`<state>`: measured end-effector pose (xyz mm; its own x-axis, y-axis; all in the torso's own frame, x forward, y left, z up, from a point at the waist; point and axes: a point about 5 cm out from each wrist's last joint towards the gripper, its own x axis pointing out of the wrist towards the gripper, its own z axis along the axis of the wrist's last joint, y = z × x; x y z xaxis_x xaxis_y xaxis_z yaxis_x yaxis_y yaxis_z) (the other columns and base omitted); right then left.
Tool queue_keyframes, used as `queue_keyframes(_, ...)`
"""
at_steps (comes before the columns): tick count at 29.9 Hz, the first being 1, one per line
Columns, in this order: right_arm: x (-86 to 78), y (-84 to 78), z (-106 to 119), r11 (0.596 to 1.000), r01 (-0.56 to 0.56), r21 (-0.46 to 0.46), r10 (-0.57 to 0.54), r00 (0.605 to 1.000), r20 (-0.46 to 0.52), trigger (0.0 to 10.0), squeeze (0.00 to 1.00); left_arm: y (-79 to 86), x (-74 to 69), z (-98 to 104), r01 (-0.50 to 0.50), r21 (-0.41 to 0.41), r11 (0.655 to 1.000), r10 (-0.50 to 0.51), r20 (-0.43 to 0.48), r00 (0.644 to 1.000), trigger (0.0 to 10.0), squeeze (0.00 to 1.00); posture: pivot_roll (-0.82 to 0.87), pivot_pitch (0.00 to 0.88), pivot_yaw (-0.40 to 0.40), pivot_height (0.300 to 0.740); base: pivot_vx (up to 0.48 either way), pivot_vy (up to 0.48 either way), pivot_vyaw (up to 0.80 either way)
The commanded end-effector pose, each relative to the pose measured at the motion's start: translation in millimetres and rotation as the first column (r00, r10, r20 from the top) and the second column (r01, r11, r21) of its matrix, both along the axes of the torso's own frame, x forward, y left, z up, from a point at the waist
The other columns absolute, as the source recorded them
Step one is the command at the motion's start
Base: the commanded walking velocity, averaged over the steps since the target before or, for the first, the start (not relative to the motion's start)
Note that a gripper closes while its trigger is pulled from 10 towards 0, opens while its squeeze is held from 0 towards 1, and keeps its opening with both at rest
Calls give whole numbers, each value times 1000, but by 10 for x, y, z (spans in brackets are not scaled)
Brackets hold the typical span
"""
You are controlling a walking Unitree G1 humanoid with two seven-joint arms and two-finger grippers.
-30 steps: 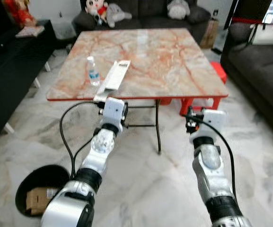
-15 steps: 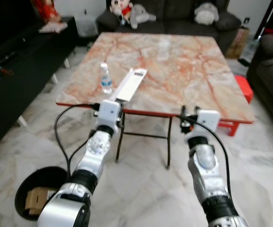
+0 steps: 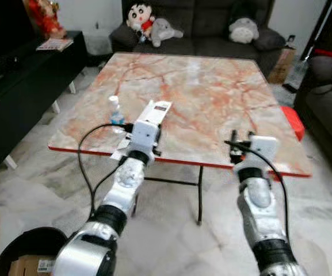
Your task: Picking trash to rubbish bin
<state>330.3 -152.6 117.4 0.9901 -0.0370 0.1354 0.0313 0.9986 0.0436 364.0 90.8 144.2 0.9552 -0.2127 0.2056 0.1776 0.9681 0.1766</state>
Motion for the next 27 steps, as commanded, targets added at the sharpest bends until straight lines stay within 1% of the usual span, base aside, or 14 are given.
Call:
queue_keyframes(1,8,-82,33,1000,18,-15,-18,1000,10,10000,0,-101,-6,31,25,-1,1000,-25,10,1000,10000,0,47,4,-20,740,439,0,712)
queue_keyframes(5,8,-60,28,1000,11,-9,-11,1000,11,10000,0,-102,-10,41,27,3,1000,-27,18,999,10000,0,51,0,-21,740,440,0,778)
queue_keyframes(9,8,-46,23,1000,7,11,-7,1000,12,10000,0,-96,-12,41,28,10,1000,-28,23,999,10000,0,50,0,-18,740,440,0,0)
queue_keyframes(13,10,-47,39,1000,0,-10,0,1000,21,10000,0,-112,-16,49,35,14,999,-35,28,999,10000,0,50,0,-19,740,439,0,0)
queue_keyframes(16,11,-42,38,1000,-6,-19,6,1000,24,10000,0,-123,-18,52,38,13,999,-38,30,999,10000,0,51,0,-19,740,439,0,800)
queue_keyframes(19,13,-50,22,1000,3,12,-3,1000,12,10000,0,-141,-21,55,44,14,999,-44,34,998,10000,0,49,0,-20,740,441,0,454)
queue_keyframes(25,21,-48,39,1000,-1,9,0,1000,23,10000,0,-149,-13,87,52,21,998,-53,45,998,10000,0,52,0,-21,740,438,0,0)
queue_keyframes(27,23,-45,42,1000,-1,11,1,1000,23,10000,0,-148,-13,95,53,25,998,-54,50,997,10000,0,54,0,-20,740,150,0,0)
